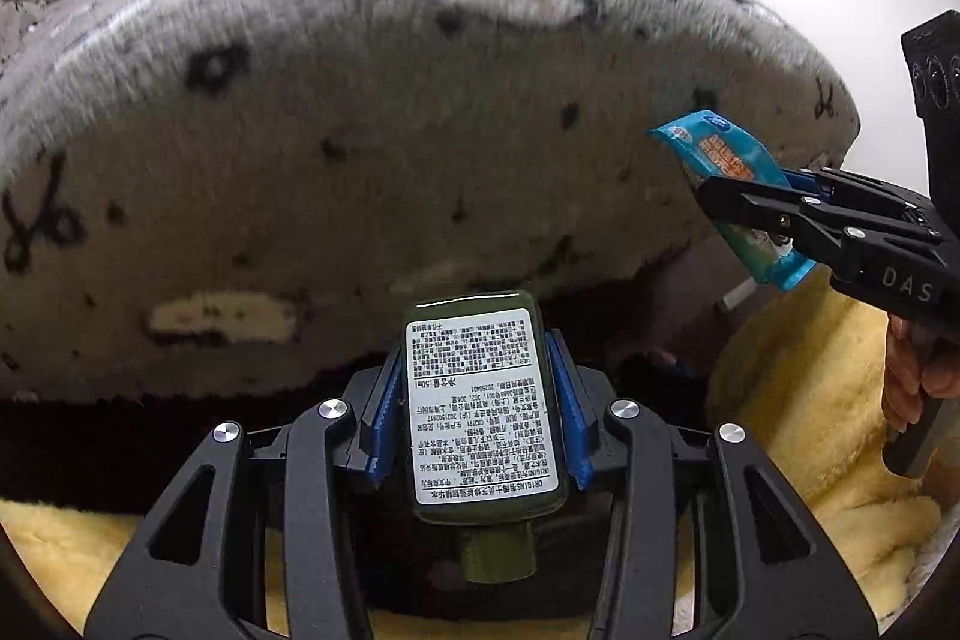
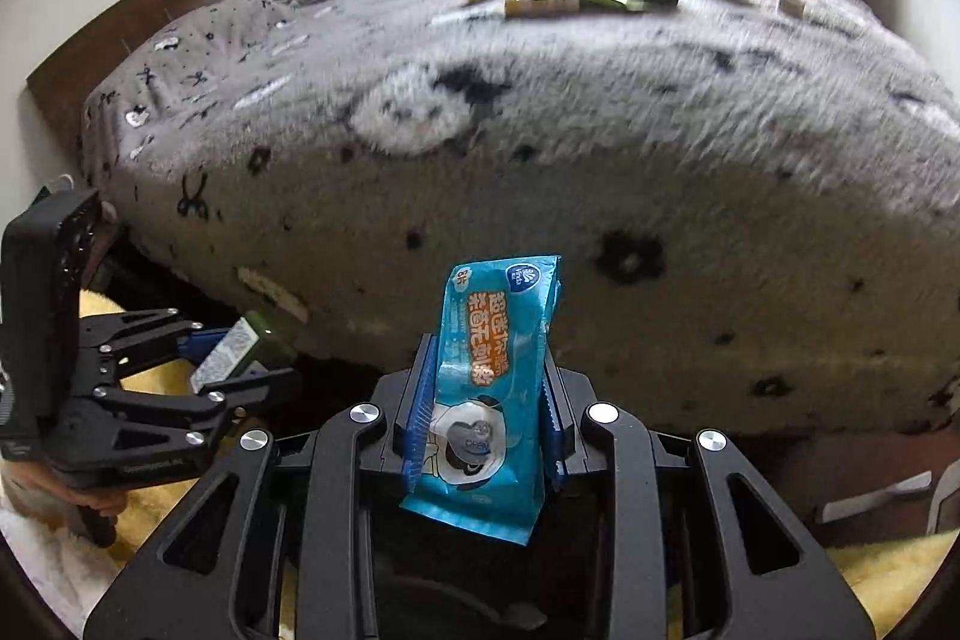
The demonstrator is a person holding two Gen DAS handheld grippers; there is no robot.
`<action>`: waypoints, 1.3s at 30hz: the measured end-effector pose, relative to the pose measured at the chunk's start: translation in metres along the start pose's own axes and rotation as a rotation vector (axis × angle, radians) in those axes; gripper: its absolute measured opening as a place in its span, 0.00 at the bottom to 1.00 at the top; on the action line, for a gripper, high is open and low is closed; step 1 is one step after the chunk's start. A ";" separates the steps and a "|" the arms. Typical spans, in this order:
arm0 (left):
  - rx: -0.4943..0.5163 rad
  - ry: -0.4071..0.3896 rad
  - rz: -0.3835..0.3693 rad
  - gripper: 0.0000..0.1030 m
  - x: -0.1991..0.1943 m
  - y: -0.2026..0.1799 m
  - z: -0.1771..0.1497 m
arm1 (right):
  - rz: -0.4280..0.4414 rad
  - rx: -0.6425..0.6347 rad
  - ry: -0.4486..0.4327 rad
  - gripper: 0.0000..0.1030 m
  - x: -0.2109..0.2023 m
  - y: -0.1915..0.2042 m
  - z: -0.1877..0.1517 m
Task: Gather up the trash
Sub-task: 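Lower the bottle and wipes packet into the bin and open both tools, then raise both tools back over the bed toward the remaining green bottle and tubes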
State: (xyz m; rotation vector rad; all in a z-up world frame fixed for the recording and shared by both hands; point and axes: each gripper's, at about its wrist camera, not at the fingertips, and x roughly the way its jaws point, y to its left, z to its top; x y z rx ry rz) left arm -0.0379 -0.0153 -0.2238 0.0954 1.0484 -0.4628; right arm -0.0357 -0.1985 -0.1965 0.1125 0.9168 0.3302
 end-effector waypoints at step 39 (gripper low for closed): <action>-0.044 0.250 -0.024 0.66 0.097 0.009 -0.031 | -0.012 0.183 0.276 0.70 0.068 -0.037 -0.028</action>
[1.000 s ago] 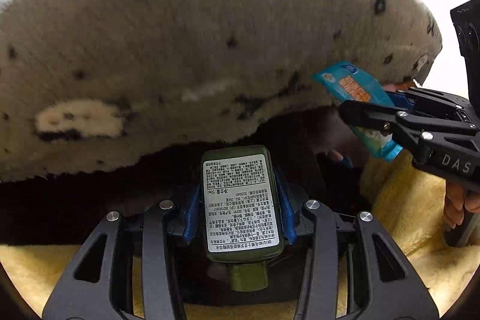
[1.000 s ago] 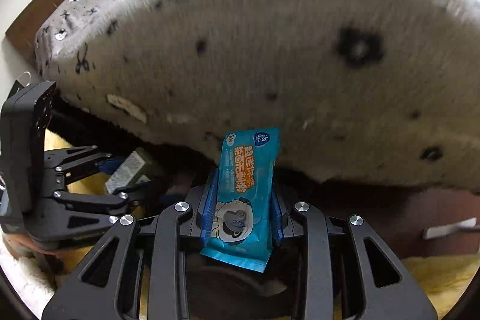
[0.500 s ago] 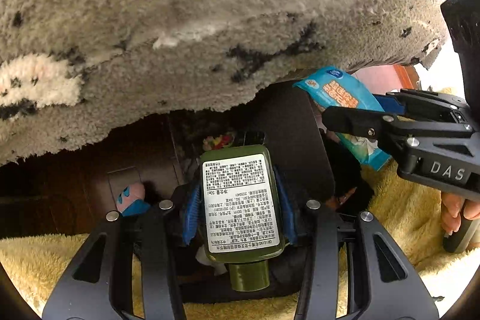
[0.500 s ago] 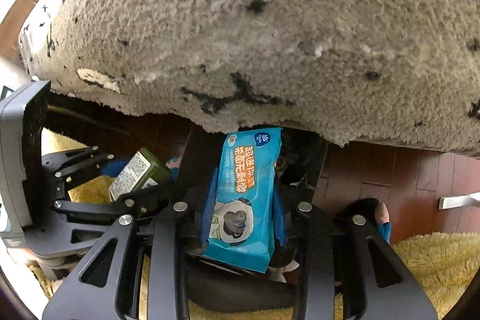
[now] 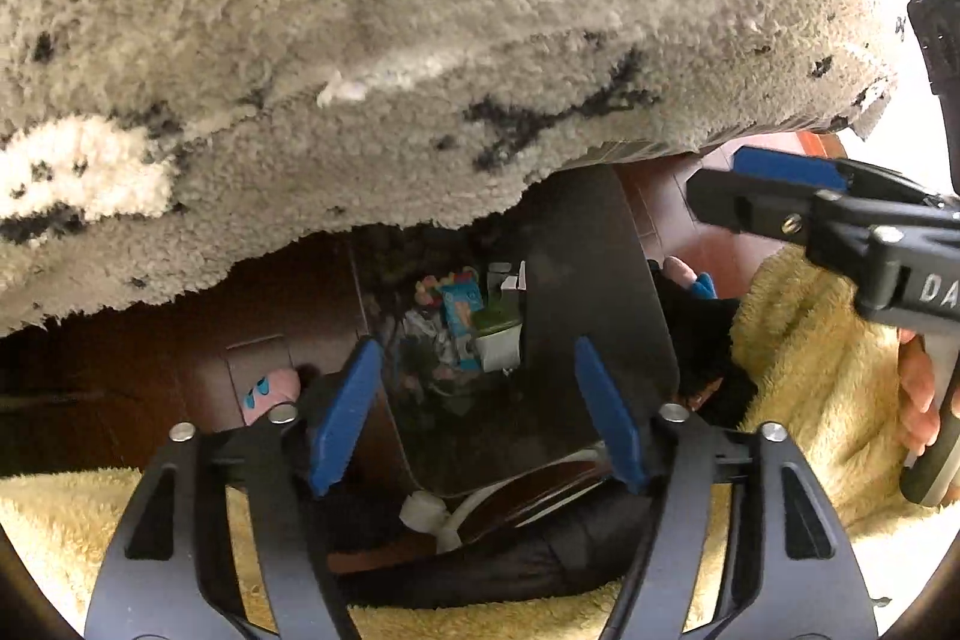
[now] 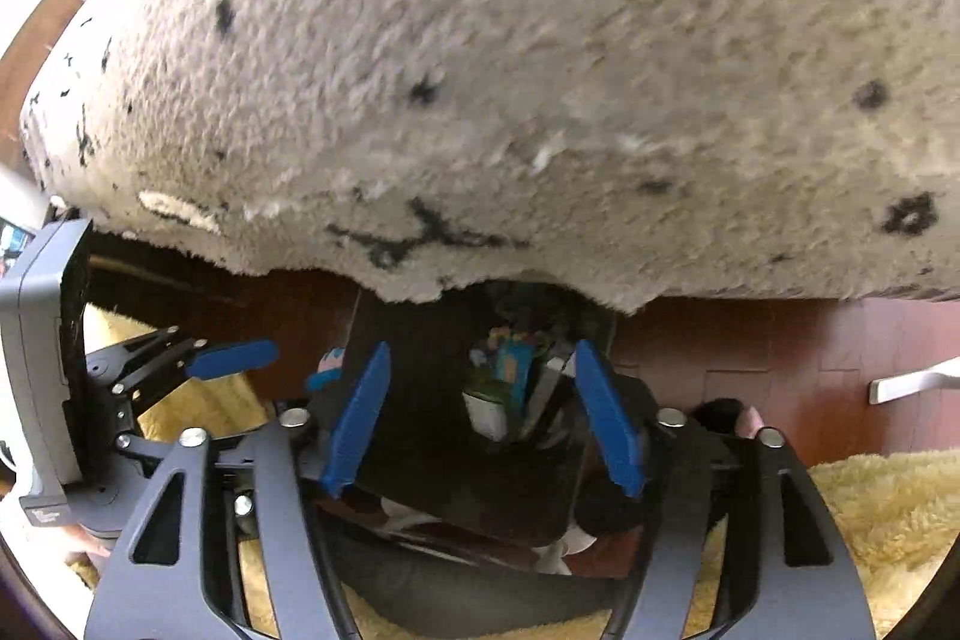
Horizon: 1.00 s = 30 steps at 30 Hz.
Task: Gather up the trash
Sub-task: 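Raise both tools back over the bed toward the remaining green bottle and tubes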
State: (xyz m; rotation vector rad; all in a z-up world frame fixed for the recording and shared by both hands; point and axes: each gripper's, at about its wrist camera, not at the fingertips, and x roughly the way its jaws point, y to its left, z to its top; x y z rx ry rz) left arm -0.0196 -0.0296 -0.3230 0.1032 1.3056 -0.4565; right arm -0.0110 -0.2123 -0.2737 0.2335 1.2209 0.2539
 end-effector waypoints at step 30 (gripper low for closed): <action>0.029 -0.366 0.185 0.87 -0.166 0.026 0.125 | -0.166 -0.044 -0.380 0.84 -0.152 -0.034 0.143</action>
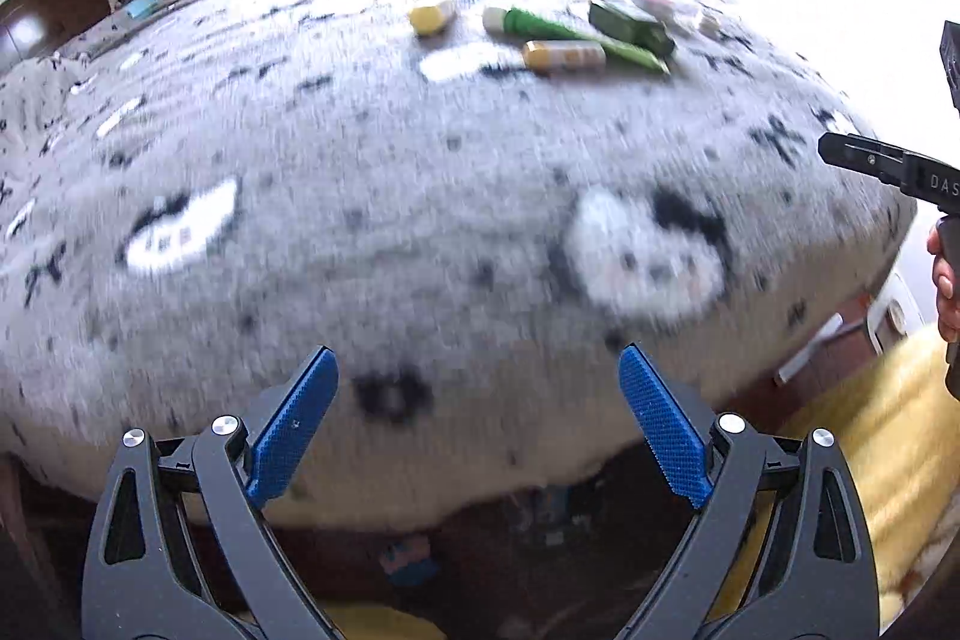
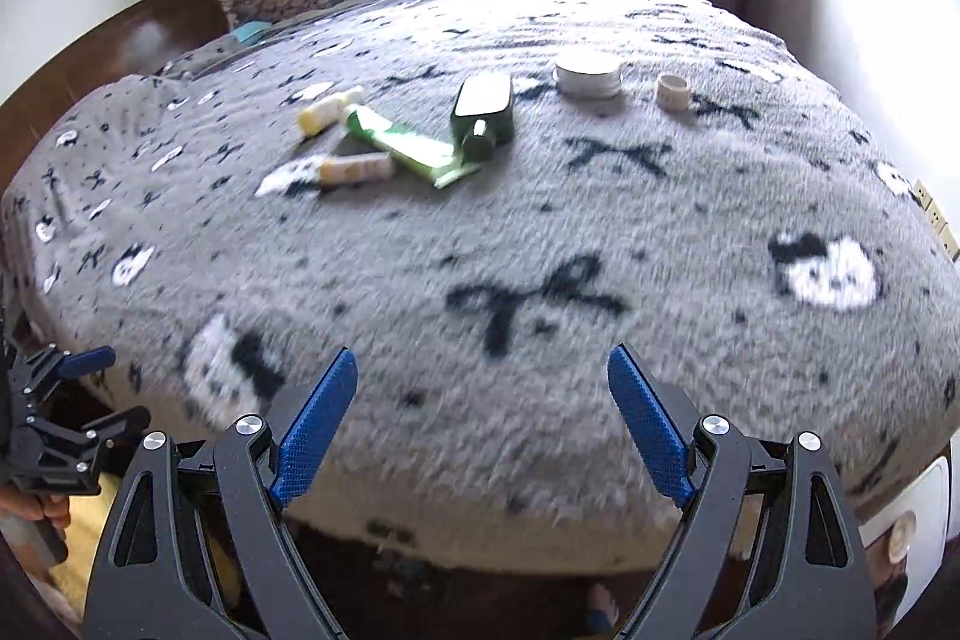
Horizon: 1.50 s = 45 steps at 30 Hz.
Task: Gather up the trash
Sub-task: 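Raise both tools back over the bed toward the remaining green bottle and tubes, then grasp the dark green lotion bottle with the right tool while the left tool grasps the yellow-capped white tube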
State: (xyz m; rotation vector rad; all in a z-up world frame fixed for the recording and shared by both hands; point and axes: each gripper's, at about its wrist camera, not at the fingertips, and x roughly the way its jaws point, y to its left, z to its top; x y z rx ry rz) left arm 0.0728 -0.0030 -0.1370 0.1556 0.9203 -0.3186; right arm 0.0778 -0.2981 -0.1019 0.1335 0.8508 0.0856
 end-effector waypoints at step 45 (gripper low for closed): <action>-0.076 0.005 0.000 0.87 0.146 -0.058 0.168 | -0.091 0.092 0.038 0.49 0.175 -0.016 0.146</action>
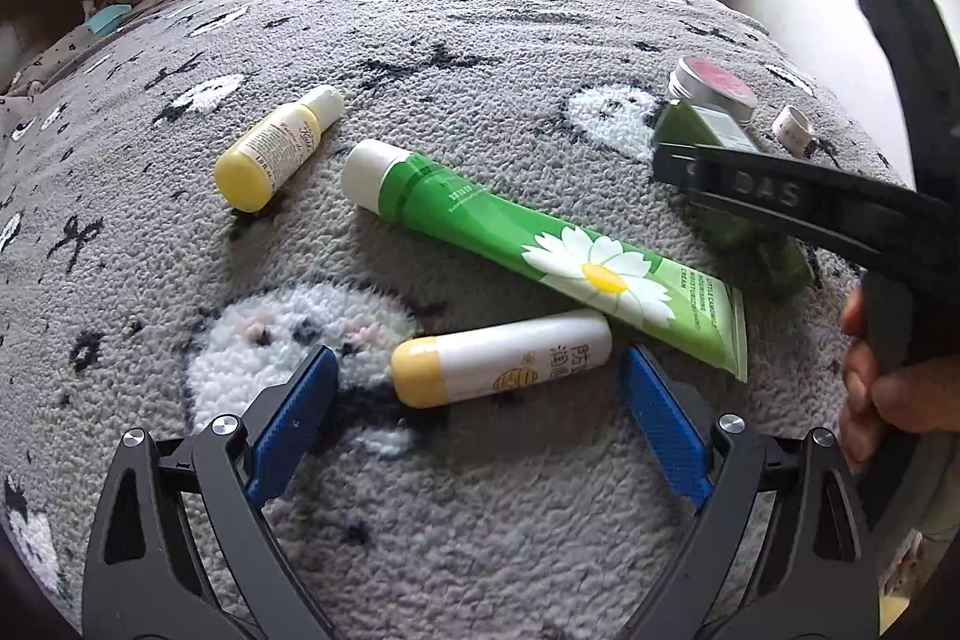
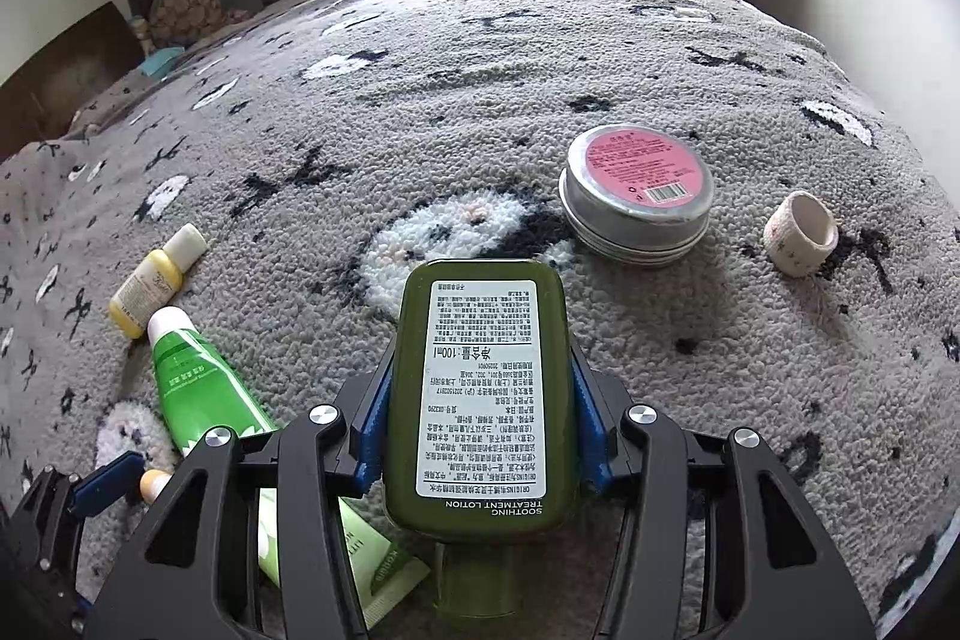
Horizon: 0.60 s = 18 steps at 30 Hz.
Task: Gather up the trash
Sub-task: 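Grasp the dark green lotion bottle with the right tool while the left tool grasps the yellow-capped white tube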
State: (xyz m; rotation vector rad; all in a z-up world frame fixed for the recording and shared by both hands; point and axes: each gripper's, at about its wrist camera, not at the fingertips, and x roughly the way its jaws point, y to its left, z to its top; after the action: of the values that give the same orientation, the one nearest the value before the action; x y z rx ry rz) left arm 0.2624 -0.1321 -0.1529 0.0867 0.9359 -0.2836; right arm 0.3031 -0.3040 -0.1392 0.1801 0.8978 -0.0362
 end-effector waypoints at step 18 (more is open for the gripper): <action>0.024 -0.002 0.003 0.63 -0.018 0.014 -0.012 | 0.005 -0.032 -0.072 0.49 -0.054 -0.012 -0.020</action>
State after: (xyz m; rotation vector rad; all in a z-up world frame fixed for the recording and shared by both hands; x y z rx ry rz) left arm 0.2471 -0.1127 -0.1462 0.1099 0.9300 -0.2924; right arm 0.2526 -0.3143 -0.1106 0.1497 0.8256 -0.0237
